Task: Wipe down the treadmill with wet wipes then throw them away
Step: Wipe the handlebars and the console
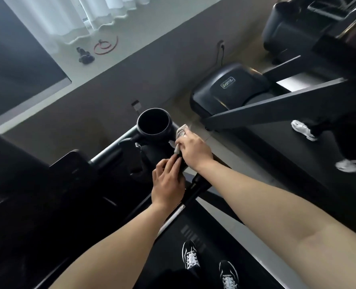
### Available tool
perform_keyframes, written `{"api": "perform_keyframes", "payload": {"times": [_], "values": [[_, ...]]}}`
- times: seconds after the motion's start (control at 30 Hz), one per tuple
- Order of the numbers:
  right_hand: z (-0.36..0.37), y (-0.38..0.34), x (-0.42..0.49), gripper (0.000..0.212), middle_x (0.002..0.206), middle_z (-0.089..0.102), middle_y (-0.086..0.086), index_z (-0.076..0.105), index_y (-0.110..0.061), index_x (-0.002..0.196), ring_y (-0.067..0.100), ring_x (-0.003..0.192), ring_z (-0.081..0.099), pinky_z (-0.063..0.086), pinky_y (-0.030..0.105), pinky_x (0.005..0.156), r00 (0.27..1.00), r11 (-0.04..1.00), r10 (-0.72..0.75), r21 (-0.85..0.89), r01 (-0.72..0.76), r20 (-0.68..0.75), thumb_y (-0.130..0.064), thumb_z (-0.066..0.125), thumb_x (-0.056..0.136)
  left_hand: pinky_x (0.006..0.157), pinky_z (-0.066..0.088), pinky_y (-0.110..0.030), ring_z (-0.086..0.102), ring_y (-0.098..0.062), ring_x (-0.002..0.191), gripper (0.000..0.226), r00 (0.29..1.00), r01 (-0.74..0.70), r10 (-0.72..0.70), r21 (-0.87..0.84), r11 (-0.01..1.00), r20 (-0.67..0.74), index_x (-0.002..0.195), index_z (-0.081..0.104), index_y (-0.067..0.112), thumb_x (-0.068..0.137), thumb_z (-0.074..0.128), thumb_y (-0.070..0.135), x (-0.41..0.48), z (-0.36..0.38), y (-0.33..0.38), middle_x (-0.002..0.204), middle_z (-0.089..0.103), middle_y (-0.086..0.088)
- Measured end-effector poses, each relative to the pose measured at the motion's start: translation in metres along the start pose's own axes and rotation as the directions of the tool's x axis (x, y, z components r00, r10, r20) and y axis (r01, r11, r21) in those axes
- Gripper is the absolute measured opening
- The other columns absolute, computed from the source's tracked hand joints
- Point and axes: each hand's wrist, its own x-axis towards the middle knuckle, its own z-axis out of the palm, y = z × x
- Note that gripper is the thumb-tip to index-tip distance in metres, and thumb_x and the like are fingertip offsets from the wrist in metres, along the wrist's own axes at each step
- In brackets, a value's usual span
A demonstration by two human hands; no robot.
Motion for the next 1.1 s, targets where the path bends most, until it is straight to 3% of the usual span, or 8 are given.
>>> {"api": "perform_keyframes", "payload": {"times": [0.17,0.37,0.47,0.53,0.63,0.77,0.9,1.1], "values": [[-0.015,0.007,-0.040,0.026,0.146,0.050,-0.002,0.076,-0.025,0.111,0.022,0.119,0.056,0.047,0.034,0.086,0.998,0.996,0.048,-0.076,-0.052,-0.049,-0.029,0.053,0.101,0.115,0.019,-0.036,0.023,-0.014,0.139,0.054,1.000,0.013,-0.013,-0.001,1.000,0.026,0.151,0.044,0.024,0.098,0.051,0.020,-0.001,-0.004,0.003,0.161,0.035,0.008],[-0.013,0.015,-0.072,0.024,0.158,0.041,0.003,0.075,-0.021,0.111,0.024,0.139,0.043,0.046,0.041,0.100,0.995,0.986,0.086,-0.135,-0.093,-0.057,-0.025,0.055,0.099,0.116,0.022,-0.038,0.025,-0.016,0.142,0.050,1.000,-0.002,0.002,-0.012,1.000,0.029,0.148,0.048,0.026,0.099,0.051,0.022,-0.002,-0.004,-0.001,0.160,0.037,0.006],[-0.017,0.014,-0.064,0.013,0.131,0.059,0.005,0.059,-0.017,0.107,0.029,0.122,0.055,0.045,0.039,0.084,0.995,0.998,0.048,-0.035,-0.051,-0.087,-0.016,0.051,0.097,0.117,0.020,-0.037,0.023,-0.015,0.143,0.050,1.000,-0.009,0.009,-0.009,1.000,0.030,0.149,0.047,0.027,0.099,0.051,0.022,-0.002,-0.004,-0.002,0.161,0.035,0.006],[-0.025,0.009,-0.054,0.024,0.118,0.058,0.001,0.047,-0.022,0.121,0.028,0.111,0.057,0.039,0.034,0.075,0.997,0.997,0.072,0.036,-0.071,-0.041,-0.015,0.047,0.098,0.117,0.017,-0.036,0.021,-0.015,0.144,0.052,0.999,-0.013,0.013,0.003,1.000,0.037,0.150,0.044,0.027,0.099,0.051,0.023,-0.003,-0.005,0.000,0.162,0.033,0.006],[-0.032,0.003,-0.046,0.051,0.139,0.054,0.004,0.032,-0.022,0.149,0.027,0.123,0.053,0.038,0.034,0.083,0.987,0.988,0.155,0.011,-0.156,0.039,-0.020,0.047,0.100,0.118,0.015,-0.035,0.018,-0.014,0.145,0.054,0.999,-0.008,0.007,0.016,1.000,0.048,0.152,0.041,0.029,0.098,0.050,0.025,-0.003,-0.006,0.003,0.163,0.030,0.008],[-0.033,0.011,-0.066,0.032,0.126,0.059,-0.001,0.049,-0.021,0.130,0.026,0.112,0.058,0.033,0.031,0.076,0.982,0.982,0.189,0.005,-0.189,-0.007,-0.022,0.049,0.098,0.117,0.012,-0.036,0.019,-0.017,0.144,0.053,1.000,0.015,-0.015,-0.038,0.999,0.011,0.149,0.044,0.031,0.096,0.048,0.025,-0.004,-0.006,0.015,0.161,0.033,0.006],[-0.036,0.034,-0.101,0.044,0.138,0.057,-0.001,0.046,-0.020,0.141,0.027,0.117,0.058,0.046,0.037,0.083,0.975,0.975,0.217,-0.028,-0.219,-0.041,-0.027,0.052,0.098,0.119,0.017,-0.042,0.032,-0.020,0.142,0.058,0.993,-0.118,0.116,-0.150,0.982,-0.025,0.145,0.050,0.026,0.088,0.059,0.016,-0.022,0.006,0.036,0.155,0.044,0.002],[-0.041,0.060,-0.146,0.056,0.147,0.052,-0.003,0.041,-0.018,0.149,0.023,0.124,0.056,0.049,0.039,0.093,0.973,0.973,0.223,-0.057,-0.226,-0.053,-0.032,0.055,0.097,0.124,0.017,-0.037,0.033,-0.014,0.145,0.055,0.995,-0.021,0.035,-0.157,0.987,0.091,0.155,0.036,0.022,0.101,0.049,0.022,-0.037,0.016,0.056,0.157,0.041,0.004]]}}
